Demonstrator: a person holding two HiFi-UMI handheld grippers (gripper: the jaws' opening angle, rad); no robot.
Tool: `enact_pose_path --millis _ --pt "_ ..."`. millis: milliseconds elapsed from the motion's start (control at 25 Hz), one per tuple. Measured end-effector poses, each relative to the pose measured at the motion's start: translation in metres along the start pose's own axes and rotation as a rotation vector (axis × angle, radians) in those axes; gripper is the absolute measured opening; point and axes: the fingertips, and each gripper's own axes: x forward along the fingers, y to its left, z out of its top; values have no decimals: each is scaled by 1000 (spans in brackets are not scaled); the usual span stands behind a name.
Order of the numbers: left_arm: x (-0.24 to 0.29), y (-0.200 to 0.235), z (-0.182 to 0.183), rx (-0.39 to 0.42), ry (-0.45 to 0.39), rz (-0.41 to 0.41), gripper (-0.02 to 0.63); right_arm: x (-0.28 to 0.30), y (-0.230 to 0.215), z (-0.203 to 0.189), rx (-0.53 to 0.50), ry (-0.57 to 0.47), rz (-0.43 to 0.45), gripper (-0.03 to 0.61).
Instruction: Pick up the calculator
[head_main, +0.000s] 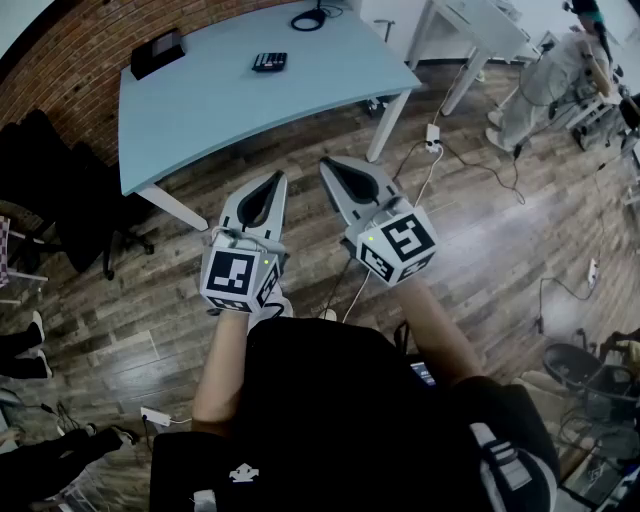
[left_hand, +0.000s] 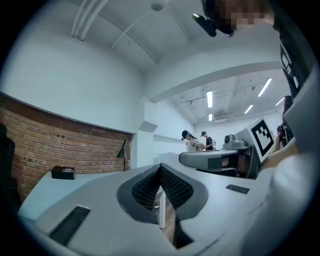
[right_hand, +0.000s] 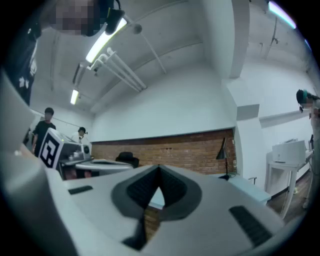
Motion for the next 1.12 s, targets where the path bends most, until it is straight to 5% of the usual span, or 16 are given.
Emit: enact_pose_path --millis 1120 --pt "20 19 2 -9 -2 22 9 23 -23 0 27 1 25 5"
